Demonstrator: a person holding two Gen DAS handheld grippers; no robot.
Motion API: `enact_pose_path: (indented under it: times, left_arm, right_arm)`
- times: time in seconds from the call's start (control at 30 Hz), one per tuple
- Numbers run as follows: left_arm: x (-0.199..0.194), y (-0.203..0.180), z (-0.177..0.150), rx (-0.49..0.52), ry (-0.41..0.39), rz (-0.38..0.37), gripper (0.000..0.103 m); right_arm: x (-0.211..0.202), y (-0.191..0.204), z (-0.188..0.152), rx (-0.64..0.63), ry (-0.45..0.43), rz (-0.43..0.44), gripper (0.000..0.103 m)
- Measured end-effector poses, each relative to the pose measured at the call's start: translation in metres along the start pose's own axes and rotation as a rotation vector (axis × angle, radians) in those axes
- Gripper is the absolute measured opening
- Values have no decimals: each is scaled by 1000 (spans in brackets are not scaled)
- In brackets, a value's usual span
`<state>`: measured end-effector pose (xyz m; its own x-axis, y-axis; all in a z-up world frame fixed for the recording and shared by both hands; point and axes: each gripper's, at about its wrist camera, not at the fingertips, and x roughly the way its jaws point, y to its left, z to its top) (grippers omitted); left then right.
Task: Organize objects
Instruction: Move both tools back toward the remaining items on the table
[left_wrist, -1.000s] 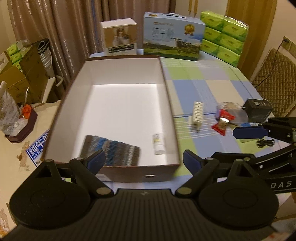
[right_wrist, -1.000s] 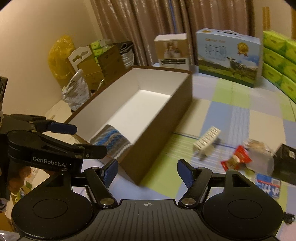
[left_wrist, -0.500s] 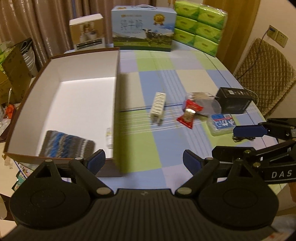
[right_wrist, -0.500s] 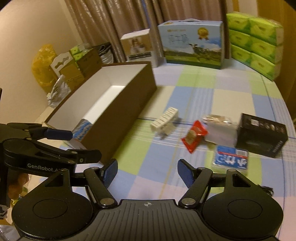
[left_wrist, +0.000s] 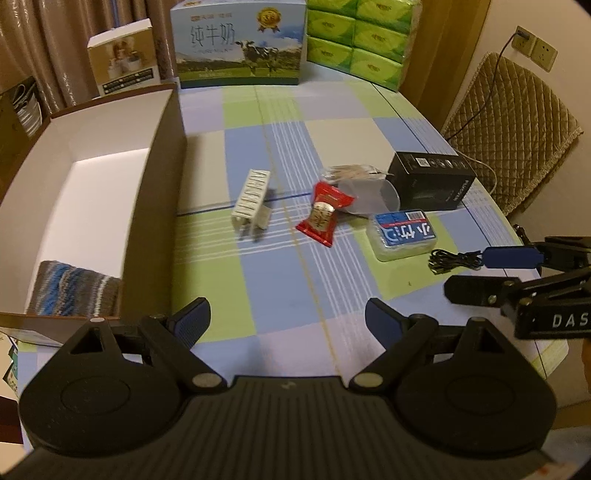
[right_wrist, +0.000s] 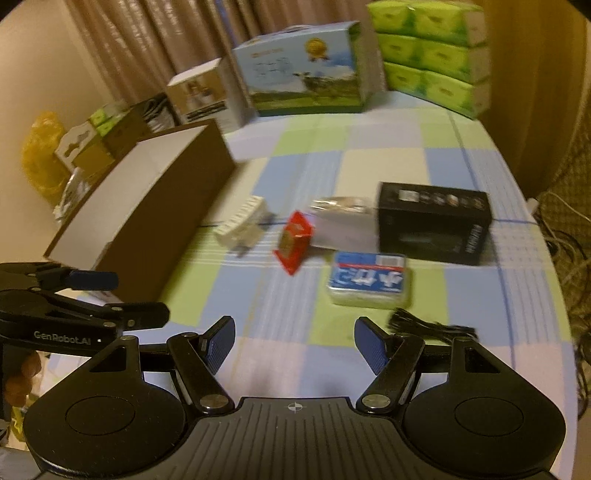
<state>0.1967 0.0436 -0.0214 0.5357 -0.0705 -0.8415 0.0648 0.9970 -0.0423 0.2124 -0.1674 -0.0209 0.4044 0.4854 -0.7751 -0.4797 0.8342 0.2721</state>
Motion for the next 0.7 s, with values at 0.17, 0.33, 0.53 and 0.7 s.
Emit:
enact_pose_path:
  times: [0.17,0.33,0.53,0.7]
  left_arm:
    - [11,-11,1,2,19,-2,89]
    - [20,-18,3,10,25,0,89]
    - [32,-20,5,9,36,13,89]
    - [41,-16,5,-4,52,29,89]
  right_arm:
    - [-3,-19,-4,30,-2,-27,69]
    - [3,-43,-7,38,-13,-47,69]
    - [24,-76,-8,-63,-14,-88,69]
    - [47,-94,-8,-209,5,-61,68]
